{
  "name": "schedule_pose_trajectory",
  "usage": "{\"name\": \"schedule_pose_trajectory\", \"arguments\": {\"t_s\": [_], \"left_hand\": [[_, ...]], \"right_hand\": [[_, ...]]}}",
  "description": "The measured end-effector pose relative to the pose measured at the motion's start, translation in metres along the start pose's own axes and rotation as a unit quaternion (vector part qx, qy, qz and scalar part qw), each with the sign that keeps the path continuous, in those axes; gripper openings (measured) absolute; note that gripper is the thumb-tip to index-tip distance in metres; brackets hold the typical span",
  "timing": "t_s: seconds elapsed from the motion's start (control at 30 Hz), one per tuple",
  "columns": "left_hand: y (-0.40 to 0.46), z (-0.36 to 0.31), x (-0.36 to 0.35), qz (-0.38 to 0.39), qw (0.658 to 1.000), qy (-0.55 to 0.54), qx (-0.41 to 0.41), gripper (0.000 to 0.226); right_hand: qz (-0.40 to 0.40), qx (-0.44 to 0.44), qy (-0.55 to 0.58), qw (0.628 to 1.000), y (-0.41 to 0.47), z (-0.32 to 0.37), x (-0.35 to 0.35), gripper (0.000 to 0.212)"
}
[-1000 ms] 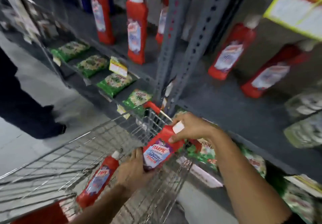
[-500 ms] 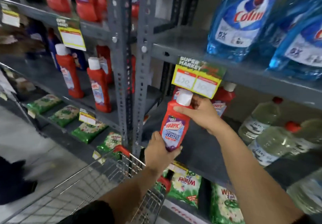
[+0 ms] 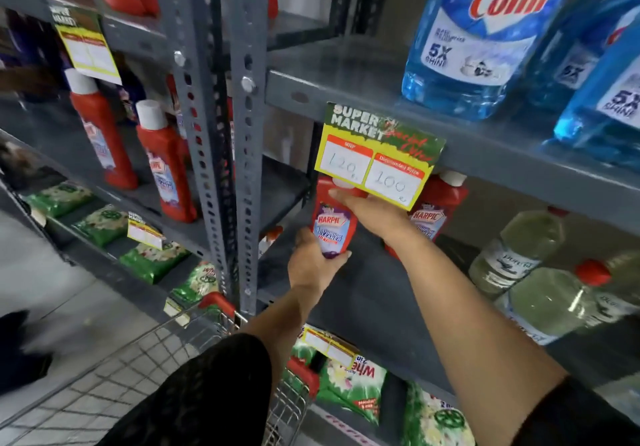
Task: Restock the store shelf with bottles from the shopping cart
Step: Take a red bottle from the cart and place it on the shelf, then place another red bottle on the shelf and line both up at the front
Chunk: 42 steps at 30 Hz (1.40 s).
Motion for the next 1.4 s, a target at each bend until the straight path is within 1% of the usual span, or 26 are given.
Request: {"name": "schedule_pose_trajectory", "arguments": {"t_s": [0.13, 0.2, 0.27, 0.33, 0.4, 0.43, 0.47, 0.53, 0.6, 0.67, 0.73, 0.77, 0.83, 0.9, 0.97, 1.03, 1.17, 1.2, 1.27, 1.33, 1.4], "left_hand": [[0.000, 0.003, -0.004, 0.010, 1.000, -0.008, -0.013, 0.086], [-0.004, 0.006, -0.004, 0.036, 0.998, -0.041, -0.012, 0.088], [-0.014, 0.016, 0.000, 0.053, 0.995, -0.083, 0.002, 0.086], [-0.033, 0.030, 0.013, 0.042, 0.996, -0.082, -0.002, 0.075], [-0.061, 0.050, 0.034, 0.023, 0.993, -0.114, -0.015, 0.054], [-0.076, 0.059, 0.045, 0.029, 0.989, -0.144, -0.033, 0.044], [-0.091, 0.071, 0.057, 0.039, 0.985, -0.157, -0.055, 0.038], [-0.120, 0.101, 0.083, 0.067, 0.987, -0.118, -0.084, 0.034], [-0.148, 0.140, 0.109, 0.090, 0.992, -0.061, -0.070, 0.032], [-0.177, 0.188, 0.141, 0.086, 0.996, -0.017, -0.031, 0.030], [-0.203, 0.241, 0.178, 0.056, 0.998, 0.010, 0.040, 0.028], [-0.217, 0.271, 0.197, 0.037, 0.995, 0.033, 0.083, 0.028], [-0.245, 0.327, 0.228, 0.016, 0.981, 0.087, 0.174, 0.032], [-0.278, 0.384, 0.246, 0.029, 0.951, 0.139, 0.274, 0.040], [-0.306, 0.428, 0.250, 0.059, 0.924, 0.163, 0.341, 0.047], [-0.322, 0.459, 0.245, 0.078, 0.913, 0.155, 0.370, 0.052], [-0.337, 0.508, 0.218, 0.198, 0.890, 0.193, 0.363, 0.073], [-0.338, 0.515, 0.213, 0.203, 0.890, 0.194, 0.360, 0.077], [-0.341, 0.530, 0.203, 0.190, 0.893, 0.195, 0.358, 0.082], [-0.342, 0.540, 0.197, 0.183, 0.892, 0.213, 0.355, 0.083], [-0.345, 0.549, 0.193, 0.187, 0.883, 0.234, 0.362, 0.083]], "right_hand": [[-0.076, 0.061, 0.001, 0.995, -0.003, 0.000, 0.000, 0.027], [-0.132, 0.091, -0.038, 0.986, -0.016, 0.000, -0.003, 0.042], [-0.205, 0.146, -0.070, 0.965, -0.035, -0.002, -0.005, 0.049], [-0.279, 0.195, -0.049, 0.939, -0.061, -0.011, -0.011, 0.044], [-0.334, 0.226, -0.020, 0.915, -0.089, -0.029, -0.025, 0.032], [-0.345, 0.224, -0.007, 0.911, -0.101, -0.041, -0.035, 0.027], [-0.341, 0.211, 0.005, 0.916, -0.112, -0.054, -0.051, 0.024], [-0.293, 0.173, 0.021, 0.940, -0.130, -0.076, -0.094, 0.022], [-0.231, 0.116, 0.029, 0.966, -0.145, -0.097, -0.142, 0.022], [-0.155, 0.036, 0.035, 0.987, -0.155, -0.118, -0.198, 0.020], [-0.048, -0.087, 0.054, 0.994, -0.162, -0.148, -0.258, 0.024], [0.006, -0.148, 0.044, 0.988, -0.167, -0.167, -0.288, 0.022], [0.121, -0.236, -0.012, 0.964, -0.178, -0.205, -0.335, 0.014], [0.238, -0.292, -0.076, 0.923, -0.196, -0.241, -0.376, 0.012], [0.314, -0.330, -0.120, 0.882, -0.216, -0.275, -0.407, 0.009], [0.339, -0.348, -0.137, 0.864, -0.230, -0.301, -0.433, 0.003], [0.375, -0.379, -0.127, 0.837, -0.259, -0.337, -0.479, 0.006], [0.385, -0.389, -0.119, 0.828, -0.266, -0.341, -0.487, 0.004], [0.404, -0.408, -0.098, 0.813, -0.280, -0.351, -0.502, 0.006], [0.416, -0.428, -0.068, 0.800, -0.290, -0.357, -0.514, 0.011], [0.410, -0.450, -0.045, 0.792, -0.297, -0.366, -0.522, 0.019]]}}
Point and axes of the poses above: each hand's wrist, its own y-axis towards the middle knuckle, its own x-axis out of the back of the hand, z = x × y, the point moved 6 cm from there along y, towards the middle knuckle, and after that the axes turned 5 degrees about -x, right-handed, at the moved point
